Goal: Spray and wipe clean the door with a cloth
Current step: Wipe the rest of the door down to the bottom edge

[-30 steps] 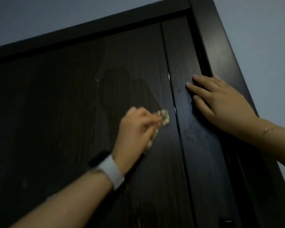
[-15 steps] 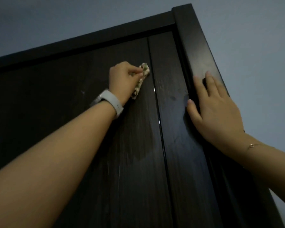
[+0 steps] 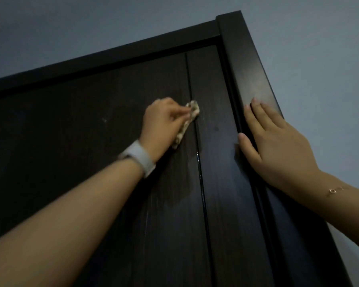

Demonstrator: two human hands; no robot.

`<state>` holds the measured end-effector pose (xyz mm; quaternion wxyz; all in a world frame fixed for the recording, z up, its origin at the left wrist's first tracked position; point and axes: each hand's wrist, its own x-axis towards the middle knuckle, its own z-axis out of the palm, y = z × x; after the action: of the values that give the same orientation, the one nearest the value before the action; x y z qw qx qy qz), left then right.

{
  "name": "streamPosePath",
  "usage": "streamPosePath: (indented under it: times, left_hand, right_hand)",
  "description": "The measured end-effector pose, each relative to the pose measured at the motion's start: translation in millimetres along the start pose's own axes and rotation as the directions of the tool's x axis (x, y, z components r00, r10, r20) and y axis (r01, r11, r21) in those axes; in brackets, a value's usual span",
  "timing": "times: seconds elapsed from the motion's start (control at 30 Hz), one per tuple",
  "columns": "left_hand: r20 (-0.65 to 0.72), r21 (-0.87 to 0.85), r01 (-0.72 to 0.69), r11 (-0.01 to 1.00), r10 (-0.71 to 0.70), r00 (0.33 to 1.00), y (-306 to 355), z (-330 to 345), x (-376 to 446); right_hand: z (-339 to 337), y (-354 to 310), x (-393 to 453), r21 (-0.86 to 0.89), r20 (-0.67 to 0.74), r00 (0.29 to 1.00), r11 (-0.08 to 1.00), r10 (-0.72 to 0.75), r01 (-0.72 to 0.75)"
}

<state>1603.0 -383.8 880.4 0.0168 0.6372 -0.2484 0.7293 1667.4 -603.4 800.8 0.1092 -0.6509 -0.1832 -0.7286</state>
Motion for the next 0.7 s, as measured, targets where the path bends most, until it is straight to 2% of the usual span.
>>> streamPosePath:
  times: [0.2, 0.37, 0.47, 0.53, 0.6, 0.7]
  left_hand:
    - [-0.059, 0.011, 0.196, 0.981, -0.195, 0.979, -7, 28, 118]
    - [-0.090, 0.056, 0.209, 0.976, -0.204, 0.975, -8, 36, 139]
    - [0.004, 0.043, 0.144, 0.989, -0.144, 0.989, 5, 30, 110]
    - [0.057, 0.043, -0.021, 0.999, 0.019, 0.998, 14, 24, 68]
    - [0.093, 0.041, -0.181, 0.983, 0.177, 0.980, 24, 14, 17]
    - [0.154, -0.042, -0.162, 0.986, 0.167, 0.974, 28, 6, -21]
  right_hand:
    - [1, 2, -1, 0.084, -0.021, 1.000, 0.996, 0.001, 0.001]
    - [-1, 1, -4, 0.145, -0.024, 1.000, 0.989, 0.015, -0.012]
    - [-3, 0, -5, 0.153, -0.008, 1.000, 0.988, 0.015, -0.013]
    - [-3, -1, -4, 0.149, -0.005, 1.000, 0.989, 0.020, -0.019]
    - [-3, -1, -5, 0.139, -0.004, 1.000, 0.990, 0.026, -0.025]
    - [-1, -2, -4, 0.132, -0.015, 1.000, 0.991, 0.023, -0.021]
